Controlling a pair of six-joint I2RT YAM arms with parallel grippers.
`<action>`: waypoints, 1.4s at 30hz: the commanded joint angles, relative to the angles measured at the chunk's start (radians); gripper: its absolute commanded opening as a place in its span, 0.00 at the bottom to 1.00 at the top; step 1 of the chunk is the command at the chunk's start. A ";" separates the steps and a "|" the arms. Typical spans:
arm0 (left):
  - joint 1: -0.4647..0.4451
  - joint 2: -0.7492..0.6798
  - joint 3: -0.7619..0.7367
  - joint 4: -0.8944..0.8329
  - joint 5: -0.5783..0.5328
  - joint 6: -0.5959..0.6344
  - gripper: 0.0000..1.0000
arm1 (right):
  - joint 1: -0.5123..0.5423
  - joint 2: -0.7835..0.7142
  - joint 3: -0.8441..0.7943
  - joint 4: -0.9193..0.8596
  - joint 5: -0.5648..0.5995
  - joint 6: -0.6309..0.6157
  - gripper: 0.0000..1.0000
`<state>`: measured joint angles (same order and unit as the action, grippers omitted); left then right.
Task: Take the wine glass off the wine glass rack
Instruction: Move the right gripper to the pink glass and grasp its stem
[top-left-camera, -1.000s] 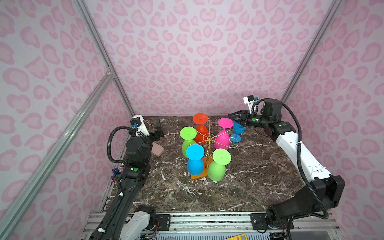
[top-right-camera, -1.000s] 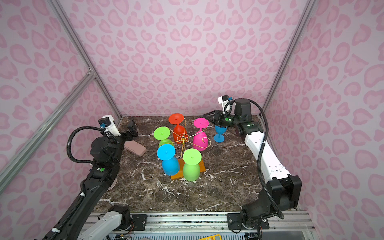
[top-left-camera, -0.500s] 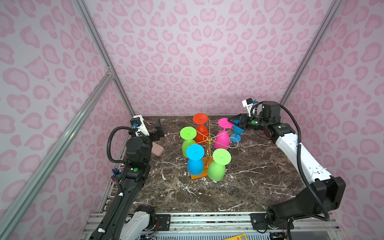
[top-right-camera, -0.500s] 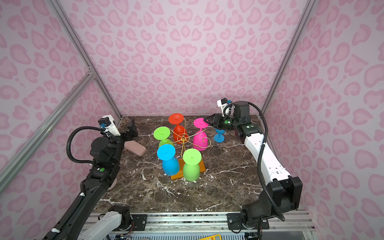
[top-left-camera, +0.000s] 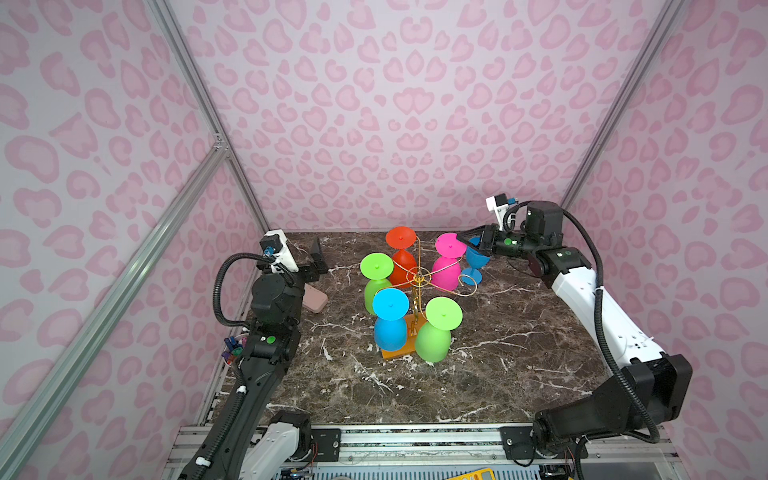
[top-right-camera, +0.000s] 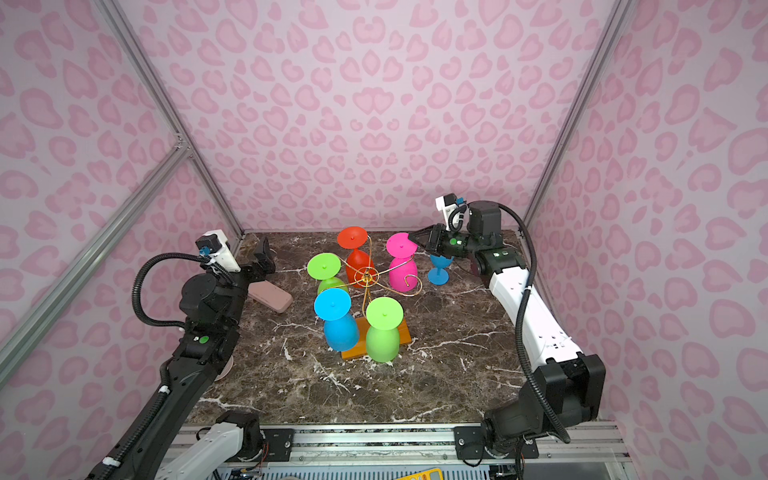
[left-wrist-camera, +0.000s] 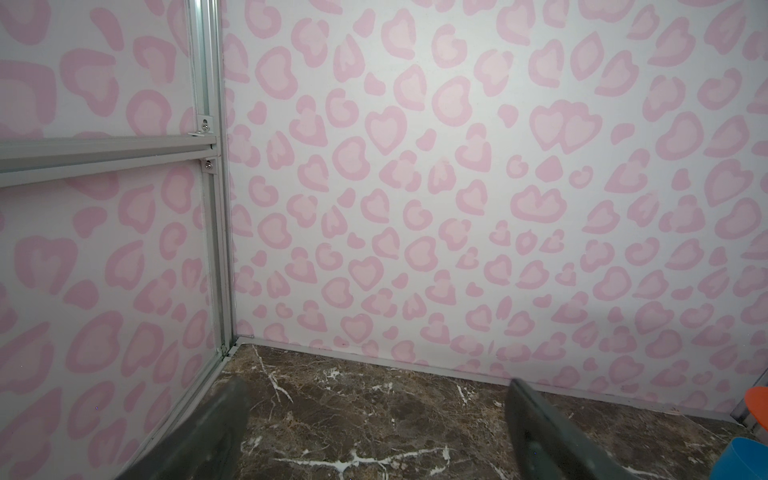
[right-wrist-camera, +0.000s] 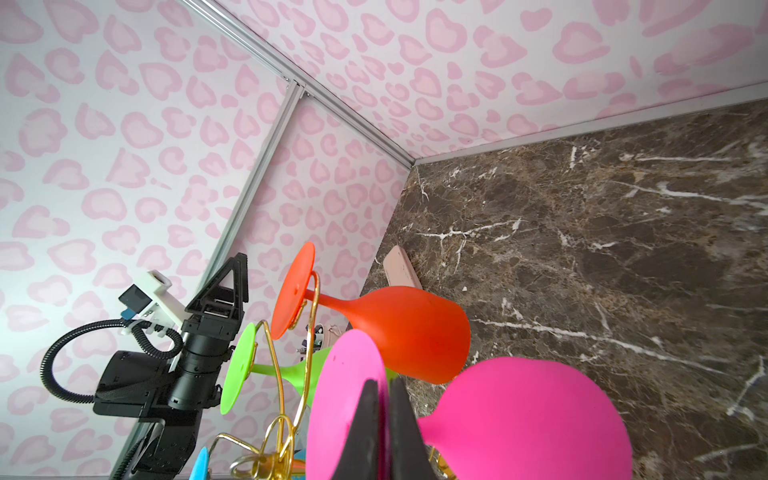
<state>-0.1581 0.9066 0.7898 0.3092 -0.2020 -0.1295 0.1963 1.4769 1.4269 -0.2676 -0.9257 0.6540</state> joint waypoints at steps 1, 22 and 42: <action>0.000 -0.006 -0.001 0.010 0.006 0.010 0.97 | 0.000 0.002 -0.010 0.014 -0.010 0.017 0.03; 0.002 -0.004 0.003 0.001 0.009 -0.001 0.97 | -0.014 -0.024 -0.054 0.156 -0.057 0.172 0.00; 0.002 -0.010 0.005 -0.001 0.012 -0.005 0.97 | -0.054 -0.099 -0.142 0.273 -0.059 0.297 0.00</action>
<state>-0.1570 0.9047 0.7898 0.2886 -0.1978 -0.1310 0.1436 1.3865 1.2949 -0.0433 -0.9939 0.9497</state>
